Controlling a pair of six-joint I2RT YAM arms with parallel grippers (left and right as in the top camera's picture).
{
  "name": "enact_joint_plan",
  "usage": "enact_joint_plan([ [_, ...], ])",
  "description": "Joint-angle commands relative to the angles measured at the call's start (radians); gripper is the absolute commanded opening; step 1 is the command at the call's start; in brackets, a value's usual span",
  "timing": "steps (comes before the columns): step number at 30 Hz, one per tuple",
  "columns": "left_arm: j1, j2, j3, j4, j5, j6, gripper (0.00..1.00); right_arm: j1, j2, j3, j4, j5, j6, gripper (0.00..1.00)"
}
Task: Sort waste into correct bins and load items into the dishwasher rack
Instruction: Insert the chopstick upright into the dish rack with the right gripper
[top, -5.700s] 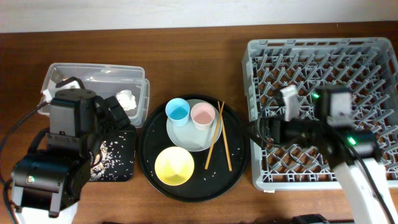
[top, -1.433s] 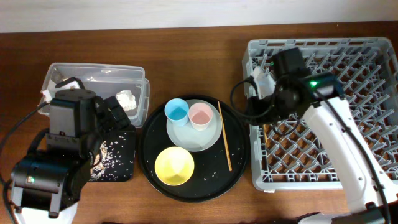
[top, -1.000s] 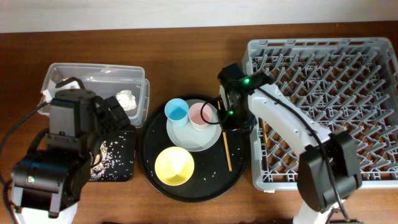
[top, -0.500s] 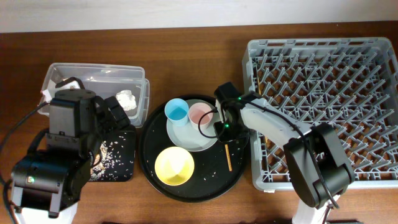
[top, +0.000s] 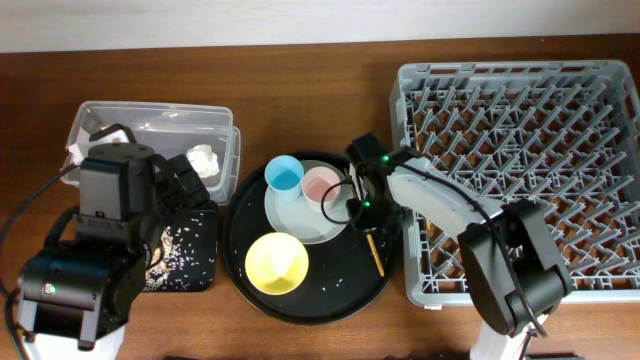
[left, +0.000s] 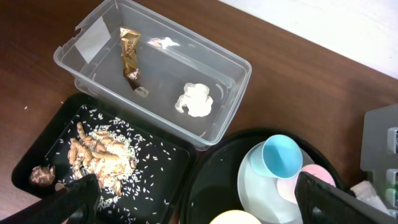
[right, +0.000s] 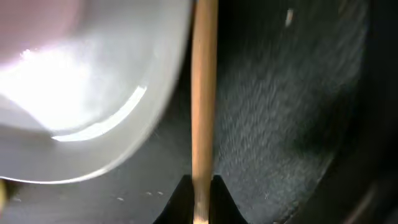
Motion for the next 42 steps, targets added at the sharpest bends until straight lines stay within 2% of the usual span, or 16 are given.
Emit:
enact_joint_plan([
  [1,0.002,-0.003,0.008,-0.001,-0.003,0.010,0.99,-0.014,-0.040,0.130,-0.063,0.004,-0.003,0.04],
  [7,0.002,-0.003,0.008,-0.001,-0.003,0.010,0.99,-0.129,-0.069,0.402,-0.302,0.074,-0.010,0.04],
  [15,0.002,-0.003,0.008,-0.001,-0.003,0.010,0.99,-0.305,-0.069,0.426,-0.364,0.121,-0.034,0.05],
  [27,0.002,-0.003,0.008,-0.001,-0.003,0.010,0.99,-0.305,-0.068,0.274,-0.216,0.143,-0.033,0.09],
  [28,0.002,-0.003,0.008,-0.001,-0.003,0.010,0.99,-0.305,-0.068,0.274,-0.216,0.143,-0.034,0.15],
  [29,0.002,-0.003,0.008,-0.001,-0.003,0.010,0.99,-0.305,-0.068,0.274,-0.216,0.143,-0.034,0.26],
  [31,0.002,-0.003,0.008,-0.001,-0.003,0.010,0.99,-0.305,-0.068,0.274,-0.217,0.143,-0.034,0.29],
  [36,0.002,-0.003,0.008,-0.001,-0.003,0.010,0.99,-0.305,-0.068,0.275,-0.199,0.142,-0.034,0.29],
  [39,0.002,-0.003,0.008,-0.001,-0.003,0.010,0.99,-0.305,-0.069,0.431,-0.346,0.081,-0.034,0.29],
  [42,0.002,-0.003,0.008,-0.001,-0.003,0.010,0.99,-0.296,-0.069,0.573,-0.489,-0.111,-0.128,0.30],
])
